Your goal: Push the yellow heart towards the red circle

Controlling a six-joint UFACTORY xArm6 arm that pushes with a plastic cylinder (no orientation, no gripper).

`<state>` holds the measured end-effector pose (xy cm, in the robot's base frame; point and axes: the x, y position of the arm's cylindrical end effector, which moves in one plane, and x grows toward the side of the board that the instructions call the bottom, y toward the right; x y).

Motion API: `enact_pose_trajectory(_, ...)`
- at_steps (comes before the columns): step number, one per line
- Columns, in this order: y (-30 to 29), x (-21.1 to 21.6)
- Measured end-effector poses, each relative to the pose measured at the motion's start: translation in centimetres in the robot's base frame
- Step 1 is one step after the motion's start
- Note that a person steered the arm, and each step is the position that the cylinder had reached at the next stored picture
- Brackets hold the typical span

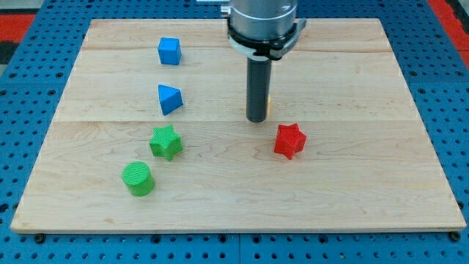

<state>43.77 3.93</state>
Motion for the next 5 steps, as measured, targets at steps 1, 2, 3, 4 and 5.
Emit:
enact_pose_trajectory(1,0.7,-1.4)
enact_pose_trajectory(2,1.0,-4.3)
enact_pose_trajectory(3,2.1,-7.0)
enact_pose_trajectory(4,2.2,-10.5)
enact_pose_trajectory(5,-3.3,-14.1)
